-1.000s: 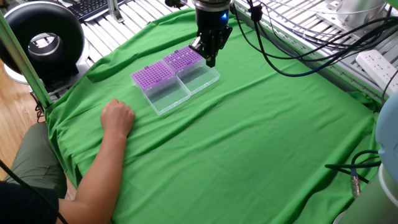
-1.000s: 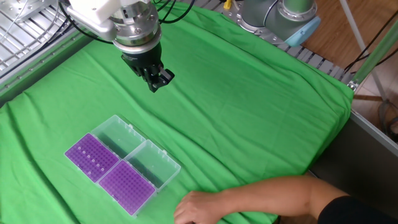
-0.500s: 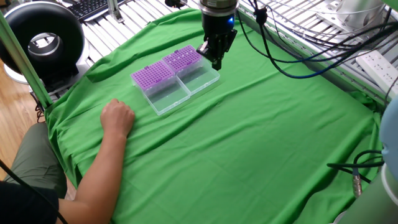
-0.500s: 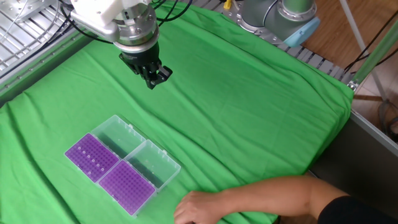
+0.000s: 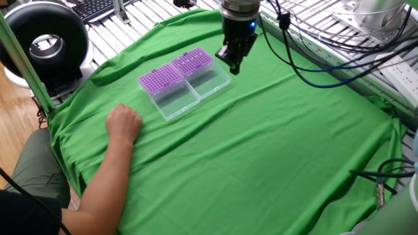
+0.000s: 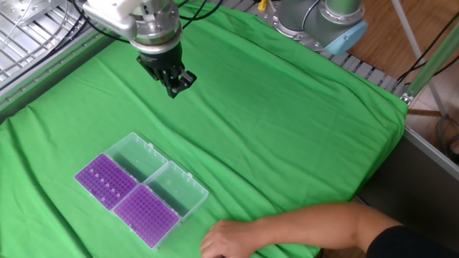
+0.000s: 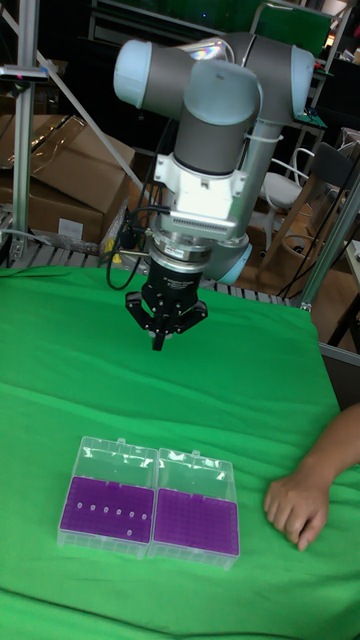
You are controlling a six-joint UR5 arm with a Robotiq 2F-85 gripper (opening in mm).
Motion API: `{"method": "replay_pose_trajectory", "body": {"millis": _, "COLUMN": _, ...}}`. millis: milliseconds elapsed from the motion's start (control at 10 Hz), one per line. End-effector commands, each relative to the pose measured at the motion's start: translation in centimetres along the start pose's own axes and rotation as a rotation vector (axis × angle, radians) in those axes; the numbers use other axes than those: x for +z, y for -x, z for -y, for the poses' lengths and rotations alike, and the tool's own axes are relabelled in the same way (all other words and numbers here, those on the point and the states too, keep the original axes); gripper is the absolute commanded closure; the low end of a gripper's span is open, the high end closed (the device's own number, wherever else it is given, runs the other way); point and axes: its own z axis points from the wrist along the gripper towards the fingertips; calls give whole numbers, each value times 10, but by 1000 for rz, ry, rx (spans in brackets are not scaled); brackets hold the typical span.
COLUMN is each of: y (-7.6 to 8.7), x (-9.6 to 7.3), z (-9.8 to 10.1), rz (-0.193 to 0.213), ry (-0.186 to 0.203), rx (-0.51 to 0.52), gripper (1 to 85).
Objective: Insert a small pipette tip into the holder for small pipette tips
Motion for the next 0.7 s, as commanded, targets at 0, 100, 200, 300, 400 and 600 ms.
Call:
{"method": "replay_pose_trajectory", "body": {"millis": 0, "y": -5, "x": 2, "z": 4, "rz": 11, "ry": 8, "rx": -13, "gripper": 847}}
{"method": "replay_pose_trajectory", "body": {"millis": 100, "y": -3, "x": 2, "z": 3, "rz": 18, "ry": 13, "rx": -20, "gripper": 847}}
{"method": "replay_pose_trajectory", "body": {"millis": 200, "y": -1, "x": 3, "z": 7, "rz": 29, "ry": -2, "rx": -27, "gripper": 847}}
{"method": "replay_pose_trajectory", "body": {"millis": 300, "y": 6, "x": 2, "z": 4, "rz": 56, "ry": 8, "rx": -35, "gripper": 847}}
{"method": "replay_pose_trajectory", "body": {"millis": 400, "y": 8, "x": 2, "z": 3, "rz": 64, "ry": 13, "rx": -41, "gripper": 843}}
{"method": "replay_pose_trajectory", "body": {"millis": 600, "y": 6, "x": 2, "z": -4, "rz": 55, "ry": 41, "rx": -11, "gripper": 847}}
